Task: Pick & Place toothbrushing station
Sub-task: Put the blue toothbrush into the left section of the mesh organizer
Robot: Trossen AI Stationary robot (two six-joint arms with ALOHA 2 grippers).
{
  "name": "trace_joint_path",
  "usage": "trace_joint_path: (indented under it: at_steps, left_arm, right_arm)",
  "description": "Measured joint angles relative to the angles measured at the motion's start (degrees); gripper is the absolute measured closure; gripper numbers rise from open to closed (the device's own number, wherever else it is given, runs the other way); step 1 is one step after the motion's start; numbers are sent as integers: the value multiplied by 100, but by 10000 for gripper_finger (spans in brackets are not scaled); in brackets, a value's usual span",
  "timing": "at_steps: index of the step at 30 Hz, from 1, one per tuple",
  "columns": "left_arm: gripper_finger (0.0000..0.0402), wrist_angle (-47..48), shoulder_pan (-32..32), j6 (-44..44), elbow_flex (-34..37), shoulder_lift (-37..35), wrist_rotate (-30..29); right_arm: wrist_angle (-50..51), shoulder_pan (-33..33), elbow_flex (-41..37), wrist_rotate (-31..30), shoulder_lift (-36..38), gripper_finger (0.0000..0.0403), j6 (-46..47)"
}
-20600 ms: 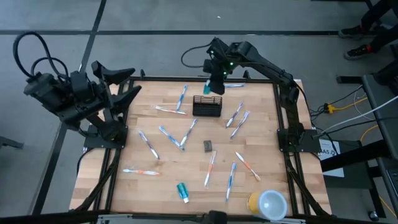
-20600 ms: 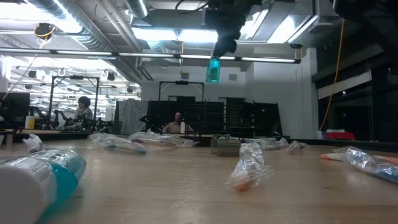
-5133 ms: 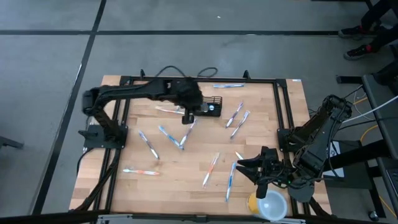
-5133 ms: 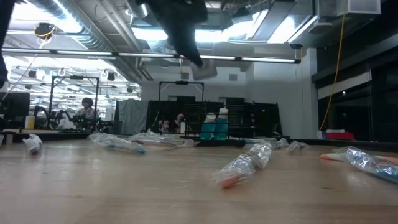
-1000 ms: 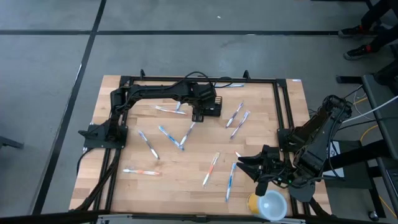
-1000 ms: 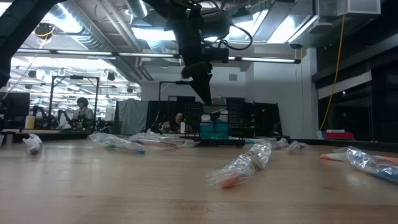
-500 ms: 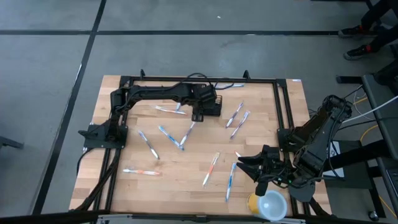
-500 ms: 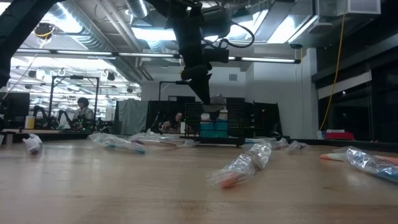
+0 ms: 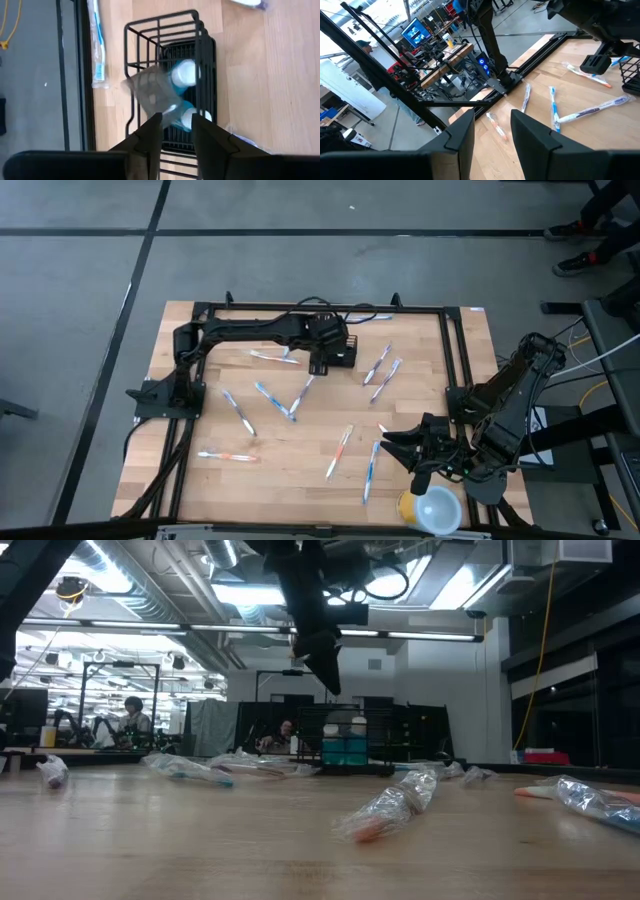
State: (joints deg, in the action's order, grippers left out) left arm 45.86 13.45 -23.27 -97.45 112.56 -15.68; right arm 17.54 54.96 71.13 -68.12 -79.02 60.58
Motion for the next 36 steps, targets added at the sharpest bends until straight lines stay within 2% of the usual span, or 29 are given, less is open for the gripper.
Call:
trace_joint_path:
  at_steps: [17,20,24,26,30,36]
  left_arm:
    - [302,22,-61,340,0,-21,-142]
    - [302,77,-33,963,2,-37,-84]
    - [302,167,32,1763,7,-185,825]
    - [302,298,-29,2002,120,-323,927]
    - [302,521,-254,2635,806,-796,791]
    - [302,447,-876,4856,2174,-1657,791]
  right_arm:
    - [-2,0,0,4,0,273,-61]
    - [-9,18,0,19,0,273,-64]
    - [-291,111,0,17,0,272,-367]
    - [-459,180,0,-20,0,272,-545]
    - [-640,342,0,-308,0,272,-706]
    - [-640,459,0,-729,0,272,-770]
